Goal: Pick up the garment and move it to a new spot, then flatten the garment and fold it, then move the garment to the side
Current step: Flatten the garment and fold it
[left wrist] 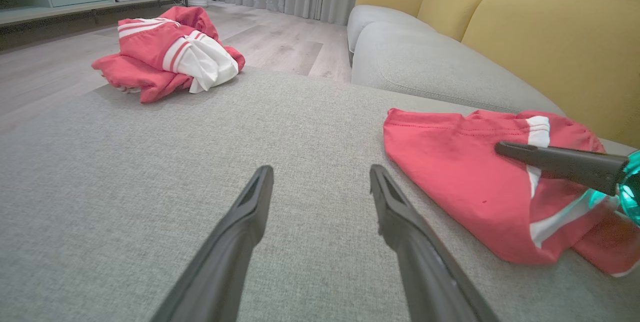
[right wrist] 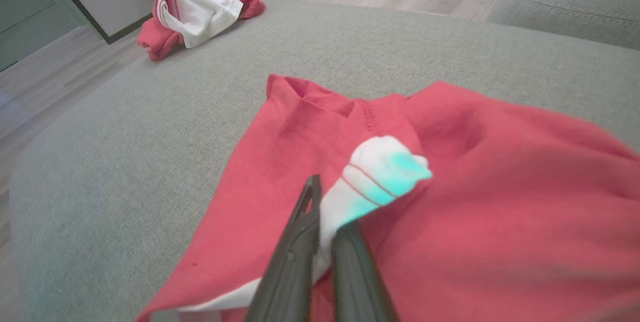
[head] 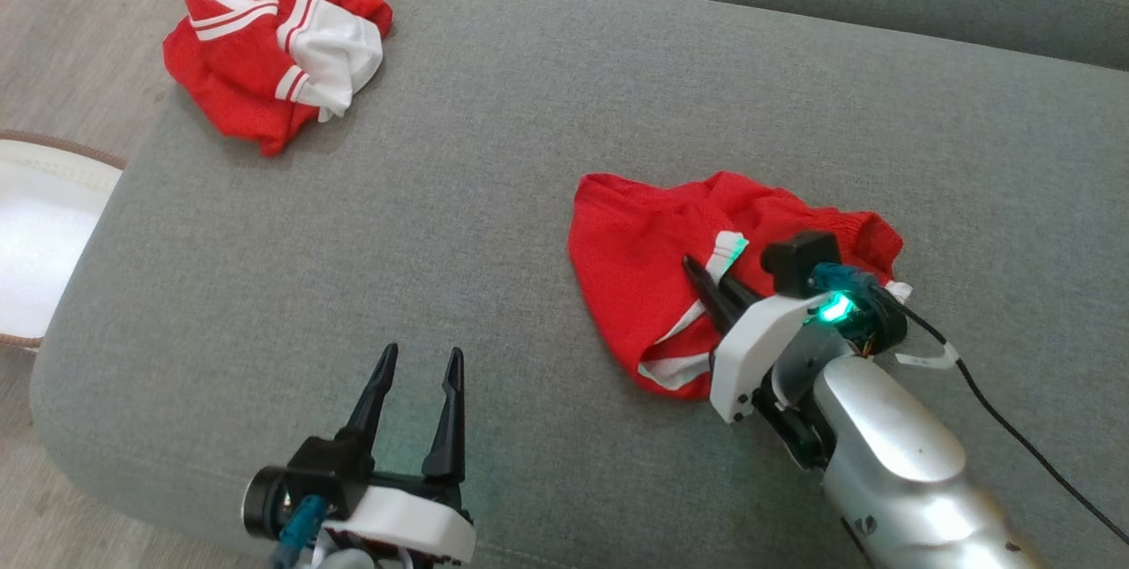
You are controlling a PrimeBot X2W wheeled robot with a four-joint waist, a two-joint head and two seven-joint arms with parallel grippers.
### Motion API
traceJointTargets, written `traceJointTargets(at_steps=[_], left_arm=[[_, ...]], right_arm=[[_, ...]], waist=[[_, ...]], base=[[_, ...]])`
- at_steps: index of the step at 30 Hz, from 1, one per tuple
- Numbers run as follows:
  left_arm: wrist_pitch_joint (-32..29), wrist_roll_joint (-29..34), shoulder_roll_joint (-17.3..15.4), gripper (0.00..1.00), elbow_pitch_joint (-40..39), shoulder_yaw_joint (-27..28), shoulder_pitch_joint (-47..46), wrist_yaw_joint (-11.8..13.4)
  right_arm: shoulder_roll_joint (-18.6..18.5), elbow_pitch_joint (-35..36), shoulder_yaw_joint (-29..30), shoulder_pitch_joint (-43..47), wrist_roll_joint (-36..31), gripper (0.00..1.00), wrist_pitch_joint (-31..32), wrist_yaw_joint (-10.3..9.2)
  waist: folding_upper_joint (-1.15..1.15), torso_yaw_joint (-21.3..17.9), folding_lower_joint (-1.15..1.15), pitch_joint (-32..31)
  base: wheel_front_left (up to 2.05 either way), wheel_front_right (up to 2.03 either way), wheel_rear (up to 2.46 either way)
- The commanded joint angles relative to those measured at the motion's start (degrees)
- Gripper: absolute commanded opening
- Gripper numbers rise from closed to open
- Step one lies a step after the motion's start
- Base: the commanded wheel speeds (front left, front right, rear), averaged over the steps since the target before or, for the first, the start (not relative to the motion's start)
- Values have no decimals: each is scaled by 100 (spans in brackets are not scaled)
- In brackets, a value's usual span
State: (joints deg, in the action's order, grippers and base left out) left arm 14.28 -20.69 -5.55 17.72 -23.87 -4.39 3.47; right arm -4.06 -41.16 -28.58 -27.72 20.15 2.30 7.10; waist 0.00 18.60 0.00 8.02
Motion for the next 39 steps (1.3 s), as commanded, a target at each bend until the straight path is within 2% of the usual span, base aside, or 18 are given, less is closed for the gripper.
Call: traceJointTargets(at_steps=[1,10,17,23,28,29,30,35,39], left_arm=[[72,-25,-15,100,-165,194,-135,-3],[72,-30,-32,100,-196,220,-111,11],[72,-33,-49,100,-203,226,-113,15],[72,-36,-41,100,-191,191,-165,0],[72,-36,-25,100,-162,168,-221,-10],[72,-37,-19,100,-156,163,-230,-13],[72,-39,-15,100,-152,162,-237,-14],[72,-45,-10,100,-153,200,-235,-1],[72,-42,-24,100,-176,268,-198,26]], right_arm=[[118,218,-34,-208,25,0,-128,39],[118,742,-42,-195,56,0,-428,39],[118,1416,-19,-177,-465,0,-443,39],[118,1772,-519,-142,-766,0,-135,39],[118,1619,-1113,-268,-675,0,70,39],[118,1559,-1248,-299,-645,14,75,39],[118,1490,-1390,-325,-603,100,88,39],[118,1320,-1782,-436,-286,100,-39,39],[118,1187,-1675,-518,-253,100,-257,39]], waist=[[0,-14,0,2],[0,-138,0,-2],[0,-211,0,-17],[0,-141,0,-4],[0,20,0,1],[0,54,0,3],[0,85,0,6],[0,154,0,18],[0,72,0,-6]], base=[[0,0,0],[0,0,0],[0,0,0],[0,0,0],[0,0,0],[0,0,0],[0,0,0],[0,0,0],[0,0,0]])
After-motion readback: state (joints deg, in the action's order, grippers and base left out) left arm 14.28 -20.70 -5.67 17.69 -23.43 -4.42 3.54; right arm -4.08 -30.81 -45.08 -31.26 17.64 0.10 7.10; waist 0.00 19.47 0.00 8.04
